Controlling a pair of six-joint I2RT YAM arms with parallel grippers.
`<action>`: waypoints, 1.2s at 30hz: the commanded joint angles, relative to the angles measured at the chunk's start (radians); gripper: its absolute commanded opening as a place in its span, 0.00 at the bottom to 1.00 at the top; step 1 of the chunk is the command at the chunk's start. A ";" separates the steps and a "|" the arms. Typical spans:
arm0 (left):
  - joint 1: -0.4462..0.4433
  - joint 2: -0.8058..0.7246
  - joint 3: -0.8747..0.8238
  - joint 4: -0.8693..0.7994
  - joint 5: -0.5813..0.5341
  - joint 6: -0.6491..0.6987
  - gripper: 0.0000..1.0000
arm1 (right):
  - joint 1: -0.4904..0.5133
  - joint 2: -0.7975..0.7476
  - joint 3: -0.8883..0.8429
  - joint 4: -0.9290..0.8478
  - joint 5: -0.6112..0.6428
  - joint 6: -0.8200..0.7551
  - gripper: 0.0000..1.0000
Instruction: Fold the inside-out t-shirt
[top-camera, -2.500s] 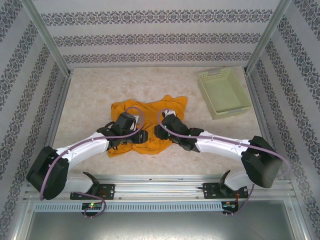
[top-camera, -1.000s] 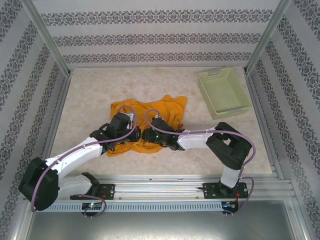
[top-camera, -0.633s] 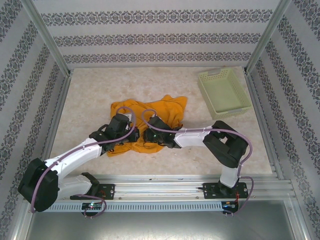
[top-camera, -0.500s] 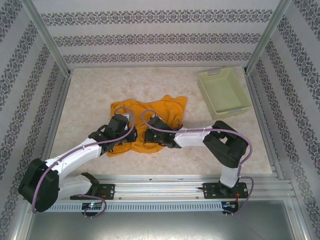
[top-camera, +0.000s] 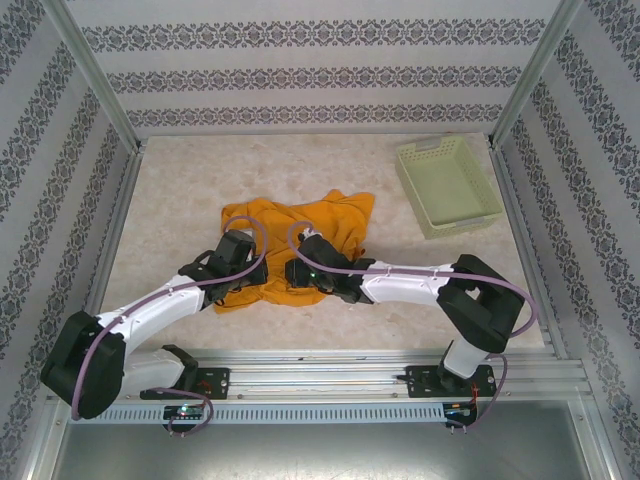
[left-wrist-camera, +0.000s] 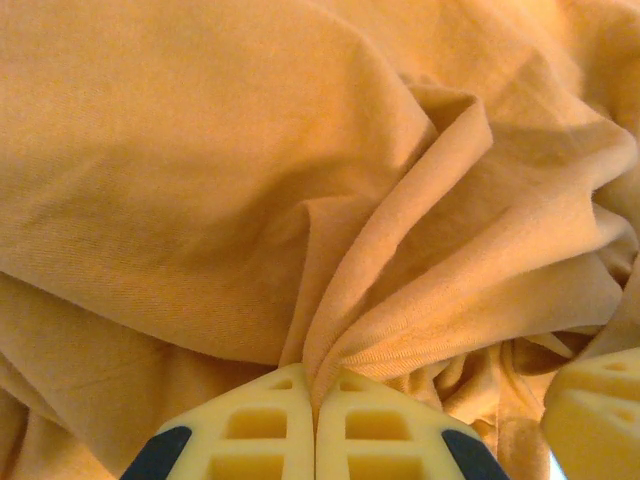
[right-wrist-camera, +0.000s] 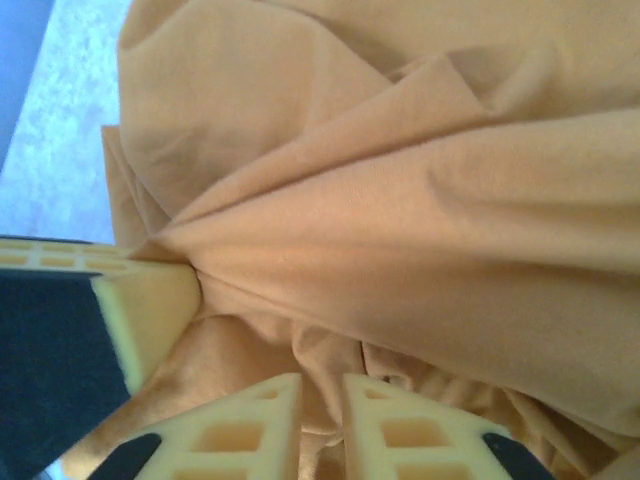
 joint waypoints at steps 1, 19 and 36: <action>0.017 0.011 -0.010 -0.003 -0.027 -0.001 0.00 | 0.014 0.062 -0.006 0.031 -0.019 0.008 0.27; 0.022 0.012 -0.044 0.034 0.004 -0.005 0.00 | 0.018 0.163 0.135 -0.079 0.056 -0.065 0.01; 0.033 0.052 0.008 0.054 -0.015 0.026 0.38 | 0.023 -0.368 -0.116 -0.206 0.094 -0.031 0.00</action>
